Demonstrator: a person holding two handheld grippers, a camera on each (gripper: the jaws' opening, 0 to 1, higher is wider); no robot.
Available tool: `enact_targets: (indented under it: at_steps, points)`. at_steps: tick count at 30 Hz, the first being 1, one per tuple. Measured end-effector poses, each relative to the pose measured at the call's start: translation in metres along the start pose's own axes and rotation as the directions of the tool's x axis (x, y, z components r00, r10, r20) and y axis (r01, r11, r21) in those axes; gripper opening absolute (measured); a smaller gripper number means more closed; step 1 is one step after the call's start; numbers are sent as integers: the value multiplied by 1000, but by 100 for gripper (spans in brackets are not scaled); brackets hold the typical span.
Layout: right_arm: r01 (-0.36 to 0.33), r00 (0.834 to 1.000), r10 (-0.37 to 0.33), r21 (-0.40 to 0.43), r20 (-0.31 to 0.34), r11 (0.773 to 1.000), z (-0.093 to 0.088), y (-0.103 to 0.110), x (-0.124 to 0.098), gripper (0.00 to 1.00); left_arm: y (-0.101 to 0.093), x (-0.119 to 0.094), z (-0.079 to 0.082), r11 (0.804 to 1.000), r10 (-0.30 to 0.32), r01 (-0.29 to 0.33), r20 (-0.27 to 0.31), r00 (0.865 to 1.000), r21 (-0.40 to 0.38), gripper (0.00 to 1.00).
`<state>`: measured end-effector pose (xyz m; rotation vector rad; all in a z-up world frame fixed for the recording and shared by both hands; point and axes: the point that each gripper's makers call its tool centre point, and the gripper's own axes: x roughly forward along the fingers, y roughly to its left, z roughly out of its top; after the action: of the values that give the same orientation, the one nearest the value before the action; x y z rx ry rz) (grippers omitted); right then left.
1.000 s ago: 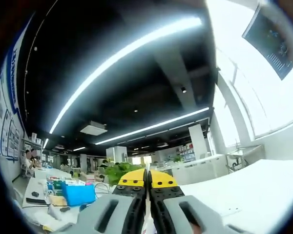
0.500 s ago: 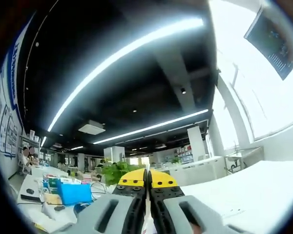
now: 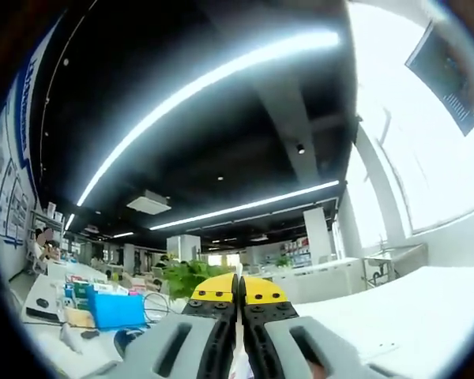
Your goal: Clip sheet goods on table flip sheet goods clip sheet goods scan sheet goods put sheet goods back to table
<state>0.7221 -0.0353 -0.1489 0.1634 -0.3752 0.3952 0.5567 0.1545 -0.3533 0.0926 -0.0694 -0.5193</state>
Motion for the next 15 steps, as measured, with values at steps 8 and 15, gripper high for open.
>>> enact_targets:
  at_steps: [8,15]
  points:
    - [-9,1000,9,-24,9,1000,-2,12,12,0,3,1,-2,1000,16,-16,-11,1000,0,34]
    - [-3,1000,3,-28,9,1000,-8,24,25,0,2,1,-2,1000,16,-16,-12,1000,0,34]
